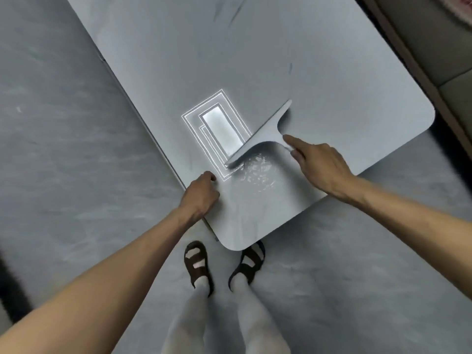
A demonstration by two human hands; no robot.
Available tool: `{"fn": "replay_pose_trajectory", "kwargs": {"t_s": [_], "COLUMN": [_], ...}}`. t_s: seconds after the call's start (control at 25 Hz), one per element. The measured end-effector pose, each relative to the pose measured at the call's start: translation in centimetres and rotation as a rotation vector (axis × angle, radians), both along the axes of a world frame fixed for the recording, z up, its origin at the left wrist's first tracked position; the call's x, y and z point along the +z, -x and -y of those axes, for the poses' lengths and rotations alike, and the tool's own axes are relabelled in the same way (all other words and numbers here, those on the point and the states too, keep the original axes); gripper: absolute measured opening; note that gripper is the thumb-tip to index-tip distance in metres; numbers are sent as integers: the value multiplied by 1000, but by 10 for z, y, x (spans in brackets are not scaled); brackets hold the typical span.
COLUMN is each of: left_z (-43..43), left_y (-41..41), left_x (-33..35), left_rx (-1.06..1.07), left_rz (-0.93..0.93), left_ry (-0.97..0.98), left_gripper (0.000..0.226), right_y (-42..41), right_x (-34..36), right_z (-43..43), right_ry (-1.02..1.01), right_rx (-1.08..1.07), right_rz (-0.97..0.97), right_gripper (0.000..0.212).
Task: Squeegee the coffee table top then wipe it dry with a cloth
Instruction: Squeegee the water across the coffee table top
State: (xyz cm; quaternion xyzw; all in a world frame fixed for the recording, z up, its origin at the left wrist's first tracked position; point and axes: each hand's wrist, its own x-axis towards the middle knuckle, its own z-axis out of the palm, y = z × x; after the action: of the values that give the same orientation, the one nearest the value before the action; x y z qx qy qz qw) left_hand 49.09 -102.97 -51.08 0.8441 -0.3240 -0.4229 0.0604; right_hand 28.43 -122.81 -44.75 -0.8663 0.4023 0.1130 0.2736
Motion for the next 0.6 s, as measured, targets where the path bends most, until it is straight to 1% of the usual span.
{"fn": "replay_pose_trajectory", "kwargs": {"t_s": [0.16, 0.24, 0.28, 0.36, 0.4, 0.48, 0.6], "left_z": [-14, -22, -27, -38, -44, -61, -89], "left_y": [6, 10, 14, 23, 28, 41, 64], "left_x": [0, 1, 2, 4, 5, 9, 20], "left_rx": [47, 64, 62, 53, 53, 55, 86], "left_rz": [13, -16, -40, -90, -114, -162, -193], "left_ry": [19, 14, 3, -16, -24, -43, -34], "left_gripper": [43, 43, 43, 43, 42, 40, 40], "right_y": [-86, -116, -121, -108, -92, -49, 13], "right_x": [-17, -25, -30, -36, -37, -37, -28], "right_z": [44, 53, 52, 39, 27, -2, -43], "right_ry": [-63, -112, -112, -79, -55, -10, 3], "right_rx": [-155, -204, -197, -163, -142, -103, -72], "right_rz": [119, 120, 93, 31, 11, -10, -42], "right_gripper": [45, 42, 37, 24, 23, 31, 33]}}
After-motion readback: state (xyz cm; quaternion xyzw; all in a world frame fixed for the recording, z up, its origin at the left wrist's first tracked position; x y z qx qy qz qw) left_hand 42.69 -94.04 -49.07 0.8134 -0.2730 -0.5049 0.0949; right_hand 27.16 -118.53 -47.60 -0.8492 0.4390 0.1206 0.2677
